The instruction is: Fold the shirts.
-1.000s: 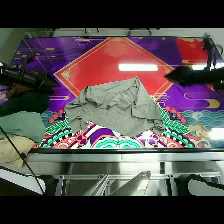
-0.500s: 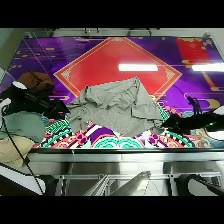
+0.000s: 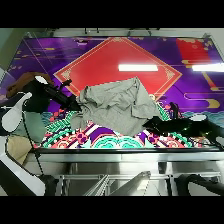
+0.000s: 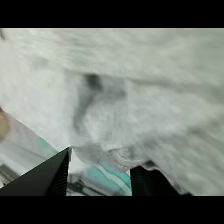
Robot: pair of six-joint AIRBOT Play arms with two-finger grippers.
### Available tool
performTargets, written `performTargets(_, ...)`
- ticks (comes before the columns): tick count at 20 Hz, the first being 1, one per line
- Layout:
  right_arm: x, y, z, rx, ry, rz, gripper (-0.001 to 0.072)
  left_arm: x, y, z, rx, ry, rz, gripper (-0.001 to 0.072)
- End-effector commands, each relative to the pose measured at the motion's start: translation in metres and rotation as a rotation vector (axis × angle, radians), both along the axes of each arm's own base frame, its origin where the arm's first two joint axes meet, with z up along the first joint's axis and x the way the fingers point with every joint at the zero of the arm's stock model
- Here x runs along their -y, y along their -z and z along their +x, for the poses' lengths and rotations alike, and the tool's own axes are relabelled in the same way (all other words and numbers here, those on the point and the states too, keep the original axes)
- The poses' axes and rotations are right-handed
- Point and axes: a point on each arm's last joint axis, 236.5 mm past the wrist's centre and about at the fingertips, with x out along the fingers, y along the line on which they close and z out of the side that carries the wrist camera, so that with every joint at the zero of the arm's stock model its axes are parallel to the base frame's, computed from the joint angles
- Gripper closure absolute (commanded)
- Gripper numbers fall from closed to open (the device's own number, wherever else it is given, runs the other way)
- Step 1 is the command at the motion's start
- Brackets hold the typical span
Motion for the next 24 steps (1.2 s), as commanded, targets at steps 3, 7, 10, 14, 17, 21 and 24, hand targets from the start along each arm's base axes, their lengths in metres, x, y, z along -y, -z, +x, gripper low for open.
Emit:
performTargets(3, -0.031, 0.005, 0.030, 0.044, 0.050, 0.130, 0.0313, -0.004, -0.008, -0.011, -0.058, 0.012, -0.041, 0.0694)
performTargets(7, -0.051, -0.047, 0.027, 0.131, -0.072, 0.277, 0.0695, -0.020, -0.040, -0.015, -0.077, -0.027, -0.116, 0.0694)
performTargets(10, -0.032, -0.135, 0.043, 0.321, -0.095, 0.398, 0.0695, -0.032, -0.107, 0.004, 0.062, -0.116, -0.215, 0.0694)
performTargets(14, 0.033, -0.333, 0.057, 0.835, 0.001, 0.554, 0.0695, -0.024, -0.290, 0.006, 0.459, -0.154, -0.599, 0.0693)
performTargets(17, 0.053, -0.454, 0.016, 1.193, 0.007, 0.581, 0.0695, -0.018, -0.447, -0.050, 0.872, -0.090, -0.885, 0.0693)
performTargets(21, 0.032, -0.538, -0.057, 1.492, -0.051, 0.532, 0.0695, -0.005, -0.558, -0.154, 1.266, 0.002, -0.947, 0.0692)
performTargets(24, 0.020, -0.543, -0.072, 1.547, -0.045, 0.420, 0.0695, 0.003, -0.569, -0.187, 1.444, -0.010, -0.735, 0.0691)
